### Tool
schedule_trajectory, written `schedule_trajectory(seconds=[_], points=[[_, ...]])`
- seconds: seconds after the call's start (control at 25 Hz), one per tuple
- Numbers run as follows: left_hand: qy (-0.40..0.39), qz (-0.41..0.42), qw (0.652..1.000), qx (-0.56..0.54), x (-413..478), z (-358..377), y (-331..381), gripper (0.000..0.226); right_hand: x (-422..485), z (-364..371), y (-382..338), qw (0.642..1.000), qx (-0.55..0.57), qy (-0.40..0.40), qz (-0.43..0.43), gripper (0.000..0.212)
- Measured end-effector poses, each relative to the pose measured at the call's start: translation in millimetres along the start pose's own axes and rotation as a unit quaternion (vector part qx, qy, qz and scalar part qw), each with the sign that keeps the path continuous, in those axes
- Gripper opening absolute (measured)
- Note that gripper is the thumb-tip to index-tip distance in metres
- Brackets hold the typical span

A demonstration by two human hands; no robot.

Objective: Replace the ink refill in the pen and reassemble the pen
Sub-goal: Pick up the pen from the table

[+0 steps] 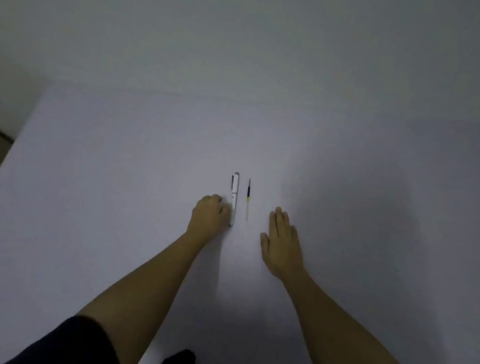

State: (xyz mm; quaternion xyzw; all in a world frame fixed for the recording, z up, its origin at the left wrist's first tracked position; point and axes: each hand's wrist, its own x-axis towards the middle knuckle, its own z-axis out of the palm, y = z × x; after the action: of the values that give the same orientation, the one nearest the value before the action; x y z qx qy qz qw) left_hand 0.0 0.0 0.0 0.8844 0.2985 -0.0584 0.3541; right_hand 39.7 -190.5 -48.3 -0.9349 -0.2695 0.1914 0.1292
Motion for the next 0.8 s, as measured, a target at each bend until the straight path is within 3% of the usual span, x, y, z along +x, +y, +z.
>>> schedule_trajectory(seconds=[0.32,0.56,0.72,0.8], points=[[0.057,-0.063,0.996,0.006,36,23,34,0.026,2,14,3,0.994,-0.012,0.112,-0.008,0.056],[0.032,-0.113,0.993,0.001,36,21,35,0.024,3,13,3,0.995,0.011,0.095,-0.008,0.056],[0.006,-0.052,0.997,-0.054,14,1,24,0.015,9,-14,6,0.986,0.150,0.071,-0.001,0.044],[-0.017,0.013,0.997,-0.079,-4,-9,16,0.015,17,-39,-1,0.952,0.275,0.120,0.058,0.026]])
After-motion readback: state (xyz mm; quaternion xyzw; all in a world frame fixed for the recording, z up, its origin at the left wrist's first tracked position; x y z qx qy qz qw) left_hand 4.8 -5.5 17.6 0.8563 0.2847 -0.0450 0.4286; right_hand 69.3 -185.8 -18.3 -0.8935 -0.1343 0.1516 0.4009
